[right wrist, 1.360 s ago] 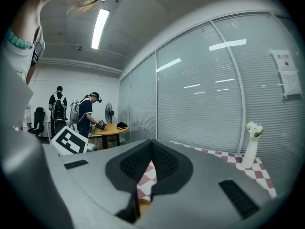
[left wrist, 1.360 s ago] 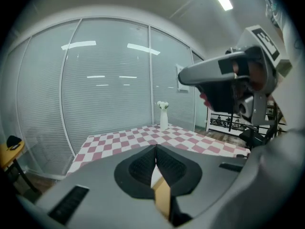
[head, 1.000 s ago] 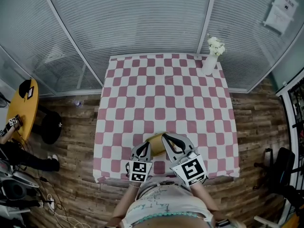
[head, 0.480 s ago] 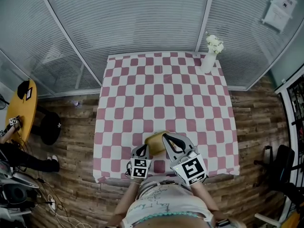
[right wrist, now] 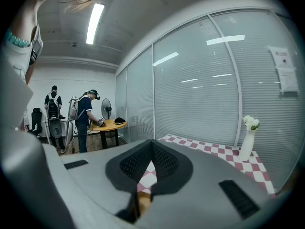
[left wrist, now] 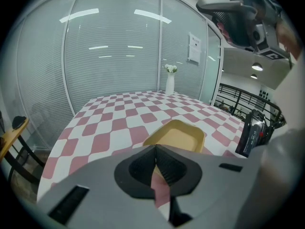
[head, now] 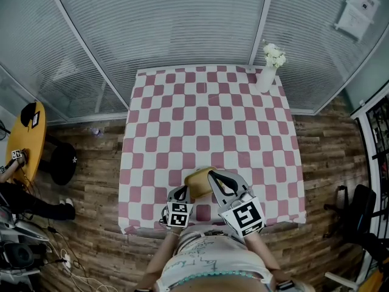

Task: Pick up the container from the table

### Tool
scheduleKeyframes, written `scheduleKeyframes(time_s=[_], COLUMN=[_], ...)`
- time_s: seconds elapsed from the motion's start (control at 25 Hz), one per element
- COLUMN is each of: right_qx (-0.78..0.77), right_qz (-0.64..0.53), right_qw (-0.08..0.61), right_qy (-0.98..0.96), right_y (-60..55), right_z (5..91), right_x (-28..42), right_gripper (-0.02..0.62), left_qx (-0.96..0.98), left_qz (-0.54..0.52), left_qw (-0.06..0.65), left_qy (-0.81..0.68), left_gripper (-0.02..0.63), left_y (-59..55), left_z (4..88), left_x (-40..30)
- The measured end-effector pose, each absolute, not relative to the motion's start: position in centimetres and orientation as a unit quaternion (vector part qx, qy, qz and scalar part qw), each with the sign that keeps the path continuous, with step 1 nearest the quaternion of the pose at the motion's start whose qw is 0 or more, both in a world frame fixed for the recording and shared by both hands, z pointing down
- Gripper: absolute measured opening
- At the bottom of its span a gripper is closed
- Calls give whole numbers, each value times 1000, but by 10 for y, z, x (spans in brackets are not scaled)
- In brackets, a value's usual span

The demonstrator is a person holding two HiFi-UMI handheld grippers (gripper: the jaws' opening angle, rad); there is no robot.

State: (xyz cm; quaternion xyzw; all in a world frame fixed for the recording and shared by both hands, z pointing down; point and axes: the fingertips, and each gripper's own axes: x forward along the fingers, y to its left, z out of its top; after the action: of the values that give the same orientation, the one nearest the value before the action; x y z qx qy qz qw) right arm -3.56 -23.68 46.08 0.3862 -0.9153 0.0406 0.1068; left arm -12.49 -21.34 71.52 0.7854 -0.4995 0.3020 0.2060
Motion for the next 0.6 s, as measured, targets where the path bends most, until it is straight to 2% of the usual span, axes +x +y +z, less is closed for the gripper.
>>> scheduleKeyframes(time_s=[0.52, 0.6], right_qx=[392, 392], right_qz=[48, 50], right_qw=[111, 109], right_qy=[-912, -912], right_y=[-238, -239], right_z=[465, 463], right_x=[-32, -32], right_gripper=[-8, -8], left_qx=[765, 762], left_qz=[288, 286], left_qw=[245, 254], left_qy=[-521, -522], left_gripper=[21, 101], left_y=[-218, -220], left_z=[723, 729], left_x=[-136, -137])
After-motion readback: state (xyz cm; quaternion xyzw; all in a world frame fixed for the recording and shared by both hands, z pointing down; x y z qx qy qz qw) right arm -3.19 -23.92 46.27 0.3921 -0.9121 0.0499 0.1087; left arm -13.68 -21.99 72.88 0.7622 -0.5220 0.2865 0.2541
